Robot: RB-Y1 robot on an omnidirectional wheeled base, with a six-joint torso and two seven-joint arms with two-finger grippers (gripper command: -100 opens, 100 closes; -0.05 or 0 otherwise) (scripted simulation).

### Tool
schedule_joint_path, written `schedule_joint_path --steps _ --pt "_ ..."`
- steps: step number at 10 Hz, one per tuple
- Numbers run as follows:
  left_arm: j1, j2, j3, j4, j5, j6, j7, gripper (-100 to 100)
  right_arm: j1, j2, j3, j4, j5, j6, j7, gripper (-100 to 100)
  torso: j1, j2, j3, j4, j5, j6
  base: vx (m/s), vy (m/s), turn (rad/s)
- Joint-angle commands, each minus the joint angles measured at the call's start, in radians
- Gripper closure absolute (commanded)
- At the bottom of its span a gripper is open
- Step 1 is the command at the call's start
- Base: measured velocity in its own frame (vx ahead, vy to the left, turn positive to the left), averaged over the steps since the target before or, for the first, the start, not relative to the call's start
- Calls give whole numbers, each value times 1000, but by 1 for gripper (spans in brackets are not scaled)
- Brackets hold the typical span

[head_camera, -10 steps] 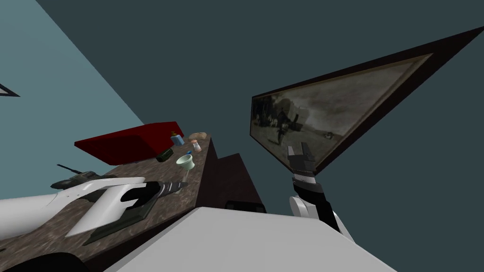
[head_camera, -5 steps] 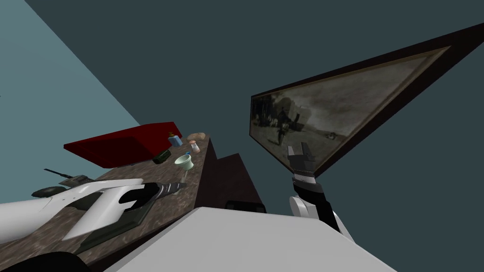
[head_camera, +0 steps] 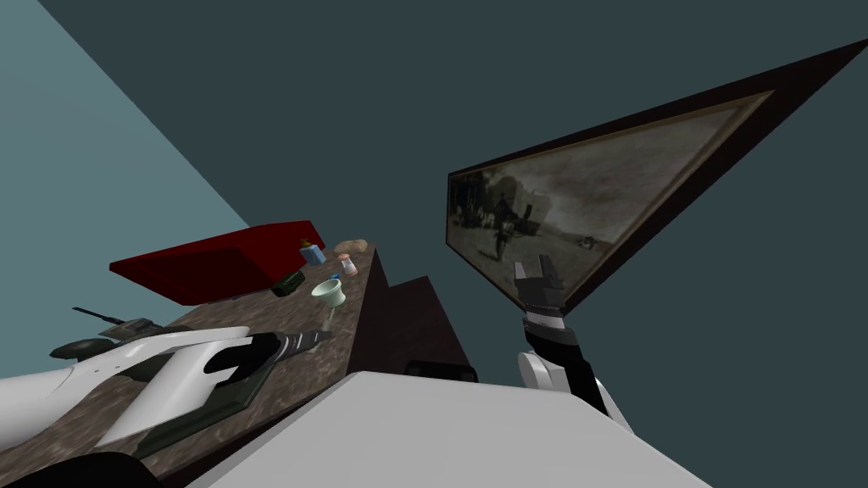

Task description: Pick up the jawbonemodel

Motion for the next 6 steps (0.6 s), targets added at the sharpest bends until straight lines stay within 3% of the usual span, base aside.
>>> schedule_joint_path --steps 1,4,5,6 --pt "-16 -28 -29 24 -7 -10 -13 -100 0 0 0 0 0 0 0 0 0 0 0 0 0 0 16 -15 -72" --pt "-17 -39 -33 31 -12 -13 -17 -100 -2 -2 9 0 2 0 -2 0 -2 -2 -2 -3 4 6 4 -7 -18" --pt "6 -32 -7 25 -17 -16 -9 -100 -3 -2 12 0 2 0 -3 0 -2 -2 -3 -3 6 7 0 0 0" --pt "7 -33 -7 26 -17 -16 -9 100 -3 -2 12 0 2 0 -3 0 -2 -2 -3 -4 6 8 0 0 0"
